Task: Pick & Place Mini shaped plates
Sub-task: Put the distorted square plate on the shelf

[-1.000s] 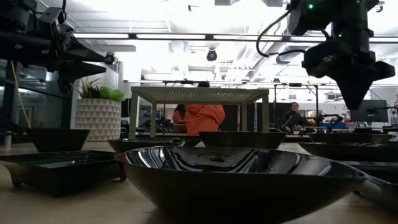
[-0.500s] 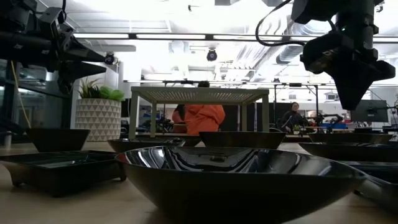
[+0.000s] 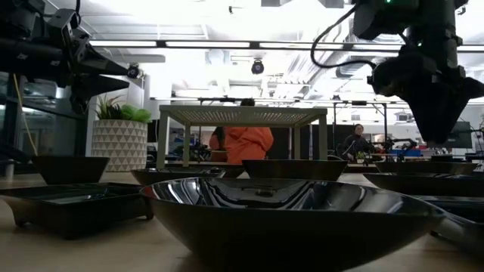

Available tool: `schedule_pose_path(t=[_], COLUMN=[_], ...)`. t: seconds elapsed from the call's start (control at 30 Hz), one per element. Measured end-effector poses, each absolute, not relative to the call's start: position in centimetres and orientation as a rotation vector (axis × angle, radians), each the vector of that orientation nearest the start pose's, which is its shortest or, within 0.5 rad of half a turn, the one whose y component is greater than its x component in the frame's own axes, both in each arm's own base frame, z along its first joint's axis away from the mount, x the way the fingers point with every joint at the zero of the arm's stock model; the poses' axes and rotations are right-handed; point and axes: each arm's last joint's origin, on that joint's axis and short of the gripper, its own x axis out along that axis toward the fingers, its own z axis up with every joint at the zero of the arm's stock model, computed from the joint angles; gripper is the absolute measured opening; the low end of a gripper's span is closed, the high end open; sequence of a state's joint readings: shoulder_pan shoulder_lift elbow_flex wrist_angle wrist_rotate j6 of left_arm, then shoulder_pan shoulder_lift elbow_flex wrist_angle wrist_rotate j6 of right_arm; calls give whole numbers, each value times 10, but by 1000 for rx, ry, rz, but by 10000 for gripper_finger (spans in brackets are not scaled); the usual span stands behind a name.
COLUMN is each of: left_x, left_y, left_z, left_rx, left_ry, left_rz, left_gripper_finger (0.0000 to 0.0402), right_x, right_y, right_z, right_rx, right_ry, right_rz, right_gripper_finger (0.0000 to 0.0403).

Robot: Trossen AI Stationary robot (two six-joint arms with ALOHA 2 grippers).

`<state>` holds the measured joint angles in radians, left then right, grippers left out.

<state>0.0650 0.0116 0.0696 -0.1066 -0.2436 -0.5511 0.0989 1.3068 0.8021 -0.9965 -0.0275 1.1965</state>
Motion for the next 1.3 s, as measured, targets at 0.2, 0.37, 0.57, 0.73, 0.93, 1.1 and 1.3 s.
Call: schedule_pose_path(t=[0.2, 0.37, 0.57, 0.73, 0.93, 1.1, 1.3], left_x=[92, 92, 92, 92, 92, 92, 92], left_y=[13, 13, 13, 13, 13, 13, 13], left_z=[176, 176, 176, 176, 176, 176, 176], left_rx=[-542, -542, -542, -542, -542, -542, -542], left_ry=[-38, -37, -38, -38, -38, -38, -38], left_rz=[314, 314, 314, 314, 314, 314, 314], left_gripper_finger=[134, 134, 133, 134, 133, 133, 134], right_x=[206, 208, 209, 209, 199, 197, 197], right_y=[19, 17, 13, 11, 8, 8, 7], right_z=[185, 181, 181, 180, 158, 155, 155], right_rx=[877, 865, 847, 822, 868, 859, 840], right_ry=[1402, 1420, 1414, 1425, 1393, 1390, 1392], right_rz=[-821, -833, -823, -792, -717, -712, -697], right_gripper_finger=[129, 129, 129, 129, 129, 129, 128])
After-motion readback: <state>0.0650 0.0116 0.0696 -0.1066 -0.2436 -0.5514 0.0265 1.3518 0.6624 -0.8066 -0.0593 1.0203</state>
